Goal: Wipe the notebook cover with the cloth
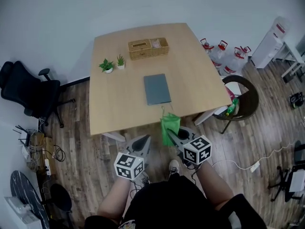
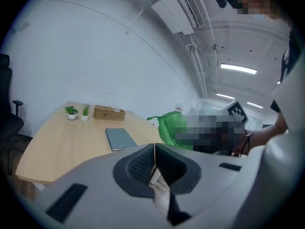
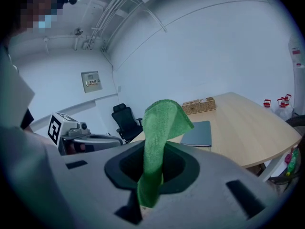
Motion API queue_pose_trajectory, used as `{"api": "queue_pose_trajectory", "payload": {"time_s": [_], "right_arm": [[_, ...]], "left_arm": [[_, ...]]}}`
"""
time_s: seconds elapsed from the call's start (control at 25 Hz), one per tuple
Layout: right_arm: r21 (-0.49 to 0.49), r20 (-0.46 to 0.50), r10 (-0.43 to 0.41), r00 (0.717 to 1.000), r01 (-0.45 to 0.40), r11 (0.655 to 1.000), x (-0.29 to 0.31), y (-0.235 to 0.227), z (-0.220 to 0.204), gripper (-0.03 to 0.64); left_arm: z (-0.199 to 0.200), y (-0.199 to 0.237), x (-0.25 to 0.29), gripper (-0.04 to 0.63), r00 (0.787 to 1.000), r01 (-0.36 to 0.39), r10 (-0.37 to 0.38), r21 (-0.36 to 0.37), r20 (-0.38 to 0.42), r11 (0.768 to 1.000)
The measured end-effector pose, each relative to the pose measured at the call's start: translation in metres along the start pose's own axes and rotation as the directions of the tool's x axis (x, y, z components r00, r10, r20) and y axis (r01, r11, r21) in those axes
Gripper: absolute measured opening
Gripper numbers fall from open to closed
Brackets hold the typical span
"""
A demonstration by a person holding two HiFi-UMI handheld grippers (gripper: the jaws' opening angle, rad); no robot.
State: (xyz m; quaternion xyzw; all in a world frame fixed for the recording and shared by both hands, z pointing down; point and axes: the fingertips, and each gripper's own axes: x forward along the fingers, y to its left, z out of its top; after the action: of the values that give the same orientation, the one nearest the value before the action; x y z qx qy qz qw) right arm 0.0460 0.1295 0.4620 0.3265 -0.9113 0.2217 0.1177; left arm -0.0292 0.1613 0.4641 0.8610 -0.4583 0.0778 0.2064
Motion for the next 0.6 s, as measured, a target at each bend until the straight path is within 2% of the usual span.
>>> {"api": "queue_pose_trajectory", "payload": {"time_s": [0.28, 0.6], "right_arm": [[0.019, 0.006, -0.064, 0.998, 0.064, 0.998, -0.005, 0.012, -0.012, 0.063], [0.033, 0.023, -0.09, 0.996, 0.089, 0.996, -0.009, 0.022, -0.016, 0.063]], "left_arm": [[-0.004, -0.002, -0.011, 0.008, 0.998, 0.066, -0.066, 0.006, -0.011, 0.998], [-0.008, -0.002, -0.02, 0.008, 0.996, 0.09, -0.09, 0.014, -0.018, 0.996]]}}
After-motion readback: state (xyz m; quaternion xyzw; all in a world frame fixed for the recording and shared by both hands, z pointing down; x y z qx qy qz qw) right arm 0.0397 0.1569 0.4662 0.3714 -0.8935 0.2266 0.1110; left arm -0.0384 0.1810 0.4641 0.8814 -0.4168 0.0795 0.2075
